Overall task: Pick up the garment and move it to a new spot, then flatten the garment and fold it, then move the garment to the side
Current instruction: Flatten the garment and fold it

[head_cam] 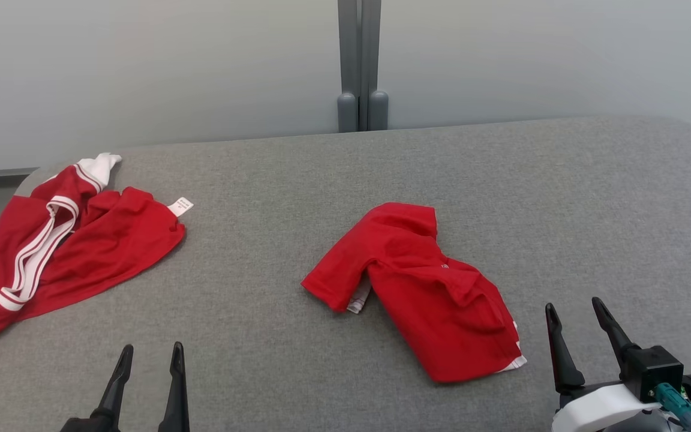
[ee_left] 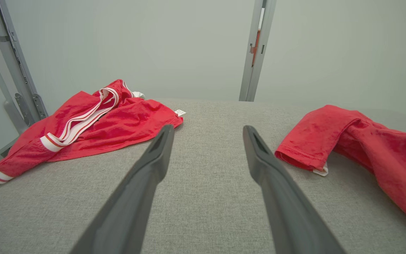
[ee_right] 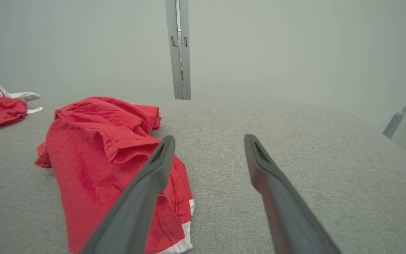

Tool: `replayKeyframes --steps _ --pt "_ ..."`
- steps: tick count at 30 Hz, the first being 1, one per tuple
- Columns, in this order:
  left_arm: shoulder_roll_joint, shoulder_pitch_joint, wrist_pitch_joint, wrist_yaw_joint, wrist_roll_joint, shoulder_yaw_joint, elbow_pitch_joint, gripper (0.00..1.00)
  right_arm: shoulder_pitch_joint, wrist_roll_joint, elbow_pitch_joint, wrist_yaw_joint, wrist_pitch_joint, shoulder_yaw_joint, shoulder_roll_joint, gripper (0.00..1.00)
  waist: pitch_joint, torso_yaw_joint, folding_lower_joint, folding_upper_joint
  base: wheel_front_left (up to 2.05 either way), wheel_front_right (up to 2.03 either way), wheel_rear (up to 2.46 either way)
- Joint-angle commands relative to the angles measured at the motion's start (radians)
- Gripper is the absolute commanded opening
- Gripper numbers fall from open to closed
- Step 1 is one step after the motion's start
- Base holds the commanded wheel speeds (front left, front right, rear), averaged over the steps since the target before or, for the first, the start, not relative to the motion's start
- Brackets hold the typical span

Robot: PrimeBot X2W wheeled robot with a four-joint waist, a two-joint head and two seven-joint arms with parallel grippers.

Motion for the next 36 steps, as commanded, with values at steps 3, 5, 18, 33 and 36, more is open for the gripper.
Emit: replayKeyframes --steps 3,5,18,33,36 --pt "0.008 -0.01 0.0 -0.004 -0.01 -0.004 0.002 1.0 0.008 0.005 0.003 -0.001 -0.003 0.002 -0.002 1.0 0.003 -0.014 0.0 0.0 0.0 0.0 0.0" --pt "0.009 -0.019 0.0 -0.004 -0.013 -0.007 0.007 1.0 0.003 0.007 0.004 -0.001 -0.003 0.003 -0.002 1.0 0.006 -0.022 0.0 0.0 0.0 0.0 0.0" --pt "0.013 -0.022 0.0 -0.004 -0.012 -0.009 0.018 1.0 -0.002 0.01 0.008 -0.001 -0.003 0.003 -0.002 1.0 0.008 -0.021 0.0 0.0 0.0 0.0 0.0" --pt "0.019 -0.03 0.0 -0.004 -0.017 -0.015 0.02 1.0 -0.014 -0.007 0.083 -0.001 -0.003 0.01 -0.002 1.0 0.01 -0.019 0.0 0.0 0.0 0.0 0.0" --pt "0.021 -0.027 0.0 -0.004 -0.018 -0.019 0.022 1.0 -0.045 -0.028 0.195 -0.001 -0.003 0.03 -0.002 1.0 0.01 -0.017 0.0 0.0 0.0 0.0 0.0"
